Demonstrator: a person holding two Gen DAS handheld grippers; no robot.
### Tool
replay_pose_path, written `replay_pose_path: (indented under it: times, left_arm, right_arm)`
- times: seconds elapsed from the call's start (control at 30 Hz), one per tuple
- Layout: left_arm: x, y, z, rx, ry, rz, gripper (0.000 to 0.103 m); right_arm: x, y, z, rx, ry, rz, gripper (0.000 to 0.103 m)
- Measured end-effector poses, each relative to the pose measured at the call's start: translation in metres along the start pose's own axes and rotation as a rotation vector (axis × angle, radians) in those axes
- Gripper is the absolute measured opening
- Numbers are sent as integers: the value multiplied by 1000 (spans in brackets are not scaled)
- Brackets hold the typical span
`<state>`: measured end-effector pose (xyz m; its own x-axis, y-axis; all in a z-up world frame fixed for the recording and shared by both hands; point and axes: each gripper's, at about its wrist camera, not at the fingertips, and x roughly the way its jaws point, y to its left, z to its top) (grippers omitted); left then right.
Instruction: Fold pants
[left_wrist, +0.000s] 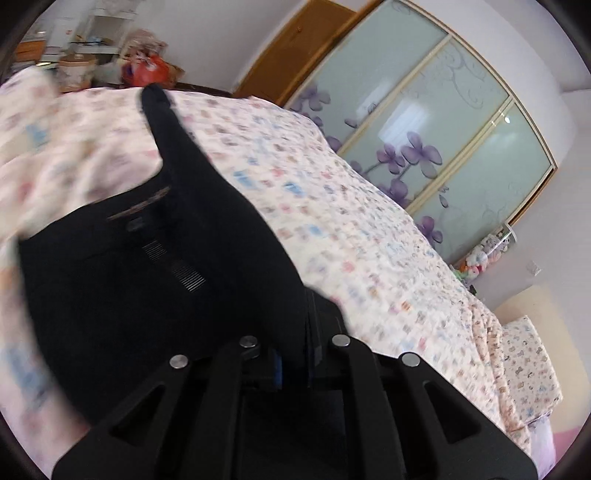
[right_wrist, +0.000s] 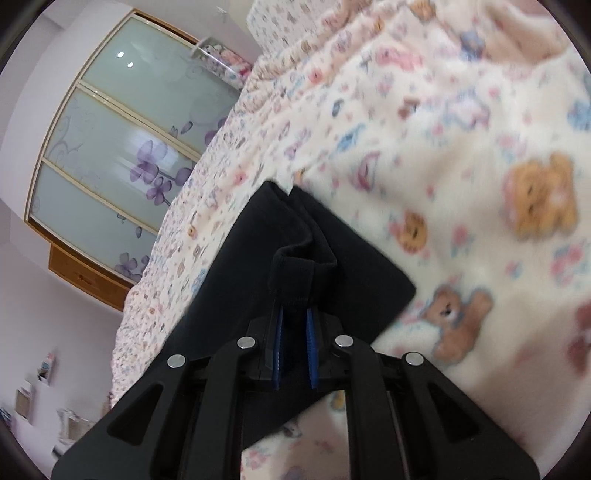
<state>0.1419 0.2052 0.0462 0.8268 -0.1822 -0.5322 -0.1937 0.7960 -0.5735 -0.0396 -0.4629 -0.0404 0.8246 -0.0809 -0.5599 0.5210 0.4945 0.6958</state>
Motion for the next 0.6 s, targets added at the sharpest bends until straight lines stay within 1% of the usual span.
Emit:
replay_pose_path:
  times: [0.03,0.07,0.1,0.17,0.2,0.23,0.27,0.33,0.37,0.4,0.43,0.5,0.53,0.6]
  left_arm:
    - [-12,17,-19,0,3,28,9]
    - [-15,27,-30,3,15,48,9]
    - [-15,43,-47,-11,45,76,9]
    - [-2,65,-68,-58,122,105,9]
    - [1,74,-74,-85,133,96,10]
    - [-1,82,-77,-119,110,57,12]
    - [-2,84,-75,-135,101,43,14]
    - [-10,81,-69,-139,67,40,23]
    - [-15,82,-63,-139,28,59,37]
    - [-22,84,-56,-147,-17,75,56]
    - [-26,84,-51,-163,-37,75,62]
    - [-31,91,-43,-210,-62,59,64]
    - [-30,95,-37,-237,-56,48,64]
    - [-22,106,-27,-291,-14,9,65]
  right_arm:
    - [-2,-1,0,2,-7,-6,11]
    - [-1,-2,0,7,-5,-9,11]
    - [-1,-4,0,15,-2,-16,11]
    - [0,-5,-1,19,-2,-29,11]
    - [0,-4,-1,15,-3,-33,11]
    - [-1,-4,-2,7,-8,-40,11]
    - [-2,-2,-2,-3,-12,-47,11]
    - [-4,-1,-3,-13,-18,-53,11]
    - [-5,-2,-3,-9,-22,-47,11]
    - [-5,-3,-2,2,-26,-36,11]
    - [-6,-3,-2,10,-29,-26,11]
    - [-7,-3,-1,20,-38,-6,11]
    - [-7,-3,-1,17,-41,-2,11]
    - [-8,-2,0,7,-49,5,11]
